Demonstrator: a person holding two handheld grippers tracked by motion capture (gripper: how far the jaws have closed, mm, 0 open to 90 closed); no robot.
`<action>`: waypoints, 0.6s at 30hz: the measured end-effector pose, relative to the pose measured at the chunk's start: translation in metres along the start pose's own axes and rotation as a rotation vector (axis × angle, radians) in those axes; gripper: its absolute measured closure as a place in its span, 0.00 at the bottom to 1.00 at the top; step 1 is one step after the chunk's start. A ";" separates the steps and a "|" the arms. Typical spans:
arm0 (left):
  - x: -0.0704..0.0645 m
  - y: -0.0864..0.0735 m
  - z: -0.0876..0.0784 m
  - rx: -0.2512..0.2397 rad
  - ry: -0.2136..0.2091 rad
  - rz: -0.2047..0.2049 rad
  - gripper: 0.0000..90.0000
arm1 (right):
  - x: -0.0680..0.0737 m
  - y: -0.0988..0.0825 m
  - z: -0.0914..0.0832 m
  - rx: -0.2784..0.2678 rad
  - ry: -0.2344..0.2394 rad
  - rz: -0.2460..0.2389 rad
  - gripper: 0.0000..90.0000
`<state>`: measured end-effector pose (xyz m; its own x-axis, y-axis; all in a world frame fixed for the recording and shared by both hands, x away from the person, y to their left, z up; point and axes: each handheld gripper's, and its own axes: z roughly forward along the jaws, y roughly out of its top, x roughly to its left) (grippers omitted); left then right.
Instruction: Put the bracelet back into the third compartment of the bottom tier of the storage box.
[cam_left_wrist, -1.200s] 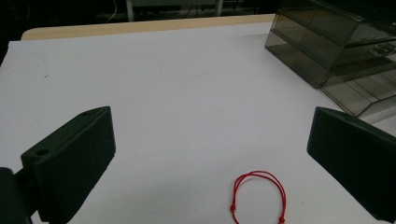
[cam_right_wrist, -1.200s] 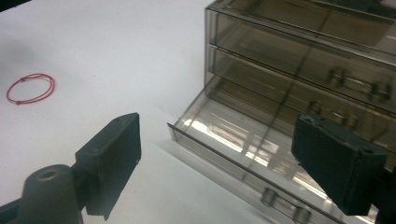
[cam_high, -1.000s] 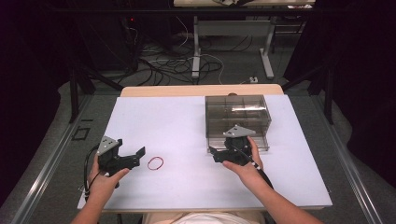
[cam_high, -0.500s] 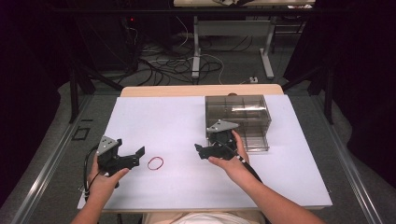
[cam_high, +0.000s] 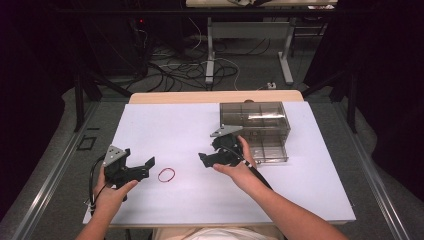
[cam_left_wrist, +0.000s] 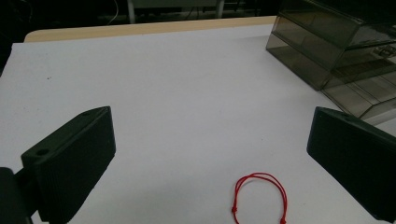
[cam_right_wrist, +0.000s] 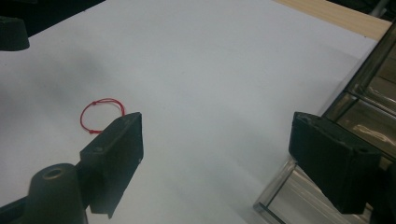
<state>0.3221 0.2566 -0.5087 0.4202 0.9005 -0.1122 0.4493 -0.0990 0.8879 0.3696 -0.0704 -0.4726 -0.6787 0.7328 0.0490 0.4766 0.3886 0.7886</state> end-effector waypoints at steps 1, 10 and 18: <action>0.000 0.000 0.000 0.002 0.000 -0.002 0.01 | 0.001 0.001 0.001 0.002 0.002 -0.003 0.20; 0.000 0.000 0.000 0.001 0.001 0.001 0.01 | 0.013 0.013 0.012 0.022 0.033 -0.024 0.20; 0.000 0.000 -0.001 -0.003 0.002 0.000 0.01 | 0.025 0.022 0.028 0.014 0.043 -0.043 0.22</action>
<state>0.3218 0.2569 -0.5083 0.4188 0.9012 -0.1114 0.4473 -0.0979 0.8890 0.3785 -0.0283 -0.4713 -0.7222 0.6904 0.0420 0.4540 0.4273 0.7819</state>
